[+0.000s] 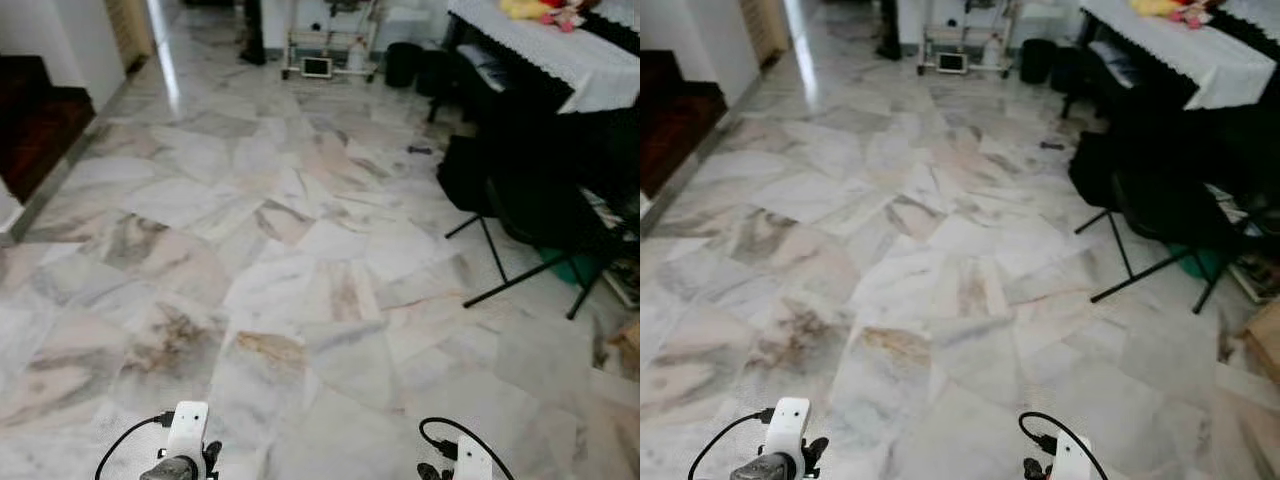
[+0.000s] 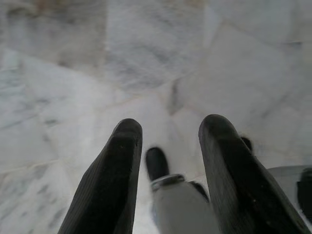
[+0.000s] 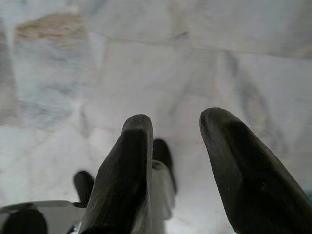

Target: Setting the table

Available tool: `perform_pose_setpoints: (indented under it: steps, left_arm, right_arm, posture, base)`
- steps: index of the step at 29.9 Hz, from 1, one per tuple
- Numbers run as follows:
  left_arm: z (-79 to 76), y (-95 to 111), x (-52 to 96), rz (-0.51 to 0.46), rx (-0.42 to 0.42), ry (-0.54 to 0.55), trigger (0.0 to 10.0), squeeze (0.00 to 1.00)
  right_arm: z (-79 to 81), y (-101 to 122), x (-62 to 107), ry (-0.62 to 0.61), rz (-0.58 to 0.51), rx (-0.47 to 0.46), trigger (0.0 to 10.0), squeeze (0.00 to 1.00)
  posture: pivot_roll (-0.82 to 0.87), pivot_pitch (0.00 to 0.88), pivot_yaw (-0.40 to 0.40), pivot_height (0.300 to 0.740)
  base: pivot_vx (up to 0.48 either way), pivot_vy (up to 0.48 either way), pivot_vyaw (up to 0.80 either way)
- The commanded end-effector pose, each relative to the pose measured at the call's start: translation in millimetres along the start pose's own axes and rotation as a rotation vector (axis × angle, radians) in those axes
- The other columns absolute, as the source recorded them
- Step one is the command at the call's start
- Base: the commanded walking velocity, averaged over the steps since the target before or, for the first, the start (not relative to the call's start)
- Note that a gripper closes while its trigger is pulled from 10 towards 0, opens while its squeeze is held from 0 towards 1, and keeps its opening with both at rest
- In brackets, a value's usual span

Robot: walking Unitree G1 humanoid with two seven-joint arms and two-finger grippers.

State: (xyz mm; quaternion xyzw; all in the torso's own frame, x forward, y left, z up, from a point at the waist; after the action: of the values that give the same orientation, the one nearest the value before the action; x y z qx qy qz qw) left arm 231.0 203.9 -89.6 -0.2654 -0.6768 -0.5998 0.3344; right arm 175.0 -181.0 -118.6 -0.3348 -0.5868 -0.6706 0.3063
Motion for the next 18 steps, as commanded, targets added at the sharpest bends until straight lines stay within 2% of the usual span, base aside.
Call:
perform_pose_setpoints:
  steps: [1, 9, 14, 18]
  left_arm:
    - [-3.5, 4.3, -0.8, -0.022, 0.018, -0.001, 10.0, 0.0]
    - [-4.7, 4.1, -1.2, -0.016, 0.004, 0.008, 10.0, 0.0]
    - [-5.3, 1.7, -1.1, -0.009, -0.013, 0.017, 10.0, 0.0]
    - [-6.2, 4.4, -1.7, -0.012, -0.031, 0.018, 10.0, 0.0]
  right_arm:
    - [-3.3, 0.7, -0.1, 0.003, 0.013, 0.029, 10.0, 0.0]
    - [-13.8, 18.8, -2.5, -0.016, -0.008, 0.045, 10.0, 0.0]
    - [-15.7, 11.4, -1.1, -0.021, 0.018, 0.041, 10.0, 0.0]
    - [-17.2, 6.3, 0.2, -0.021, 0.032, 0.039, 10.0, 0.0]
  posture:
    - [0.2, 0.0, -0.172, 0.74]
    - [0.24, 0.0, -0.227, 0.74]
    - [0.34, 0.0, -0.323, 0.74]
    - [0.37, 0.0, -0.35, 0.74]
  base:
    - [0.0, 0.0, -0.8]
    - [0.0, 0.0, -0.79]
    - [0.0, 0.0, -0.77]
    - [0.0, 0.0, -0.77]
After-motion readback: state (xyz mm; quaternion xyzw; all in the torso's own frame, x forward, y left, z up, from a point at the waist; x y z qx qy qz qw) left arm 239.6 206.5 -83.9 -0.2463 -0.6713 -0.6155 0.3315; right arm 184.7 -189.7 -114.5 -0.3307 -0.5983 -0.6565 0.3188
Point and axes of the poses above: a point about 5 cm out from each wrist's last joint towards the gripper, its own x axis pointing back from the gripper into the wrist, its own y axis along the axis of the wrist's last joint, z = x × y, the point moved 3 cm from there along -x, pointing out of the wrist towards the gripper, and after that the axes turned 11 degrees about x, right-handed, at the moved point
